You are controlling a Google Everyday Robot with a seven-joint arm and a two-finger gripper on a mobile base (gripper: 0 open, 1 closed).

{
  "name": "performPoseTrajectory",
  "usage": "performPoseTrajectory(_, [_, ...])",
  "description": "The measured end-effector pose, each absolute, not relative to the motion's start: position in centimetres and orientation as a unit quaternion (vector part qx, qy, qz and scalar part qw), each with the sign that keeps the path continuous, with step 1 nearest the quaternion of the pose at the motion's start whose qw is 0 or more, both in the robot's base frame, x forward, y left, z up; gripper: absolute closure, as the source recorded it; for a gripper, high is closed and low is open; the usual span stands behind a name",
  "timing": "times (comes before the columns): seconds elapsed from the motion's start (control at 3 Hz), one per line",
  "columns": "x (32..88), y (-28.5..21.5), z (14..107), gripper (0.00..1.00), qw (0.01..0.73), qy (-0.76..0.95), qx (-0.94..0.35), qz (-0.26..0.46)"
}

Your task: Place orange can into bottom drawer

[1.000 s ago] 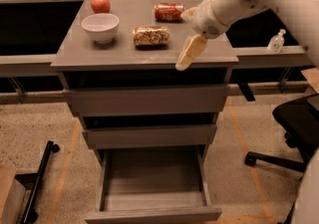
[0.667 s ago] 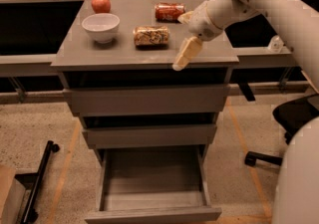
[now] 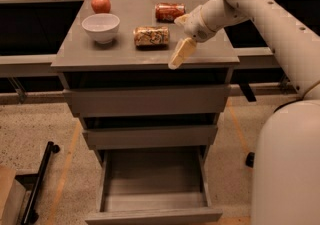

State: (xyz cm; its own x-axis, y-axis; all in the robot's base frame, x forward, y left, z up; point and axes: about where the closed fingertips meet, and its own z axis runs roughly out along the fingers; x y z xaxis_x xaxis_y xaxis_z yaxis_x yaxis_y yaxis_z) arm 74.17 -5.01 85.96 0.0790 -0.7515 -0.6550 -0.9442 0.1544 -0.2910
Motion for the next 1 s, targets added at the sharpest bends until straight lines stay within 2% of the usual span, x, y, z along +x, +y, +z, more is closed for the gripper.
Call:
performPoseTrajectory(0.67, [77.6,-3.8,85.5,0.00,0.390,0.660,-0.625,0.146])
performPoseTrajectory(1.0, [79.3,-1.2,85.5,0.02,0.404,0.641,-0.632,0.164])
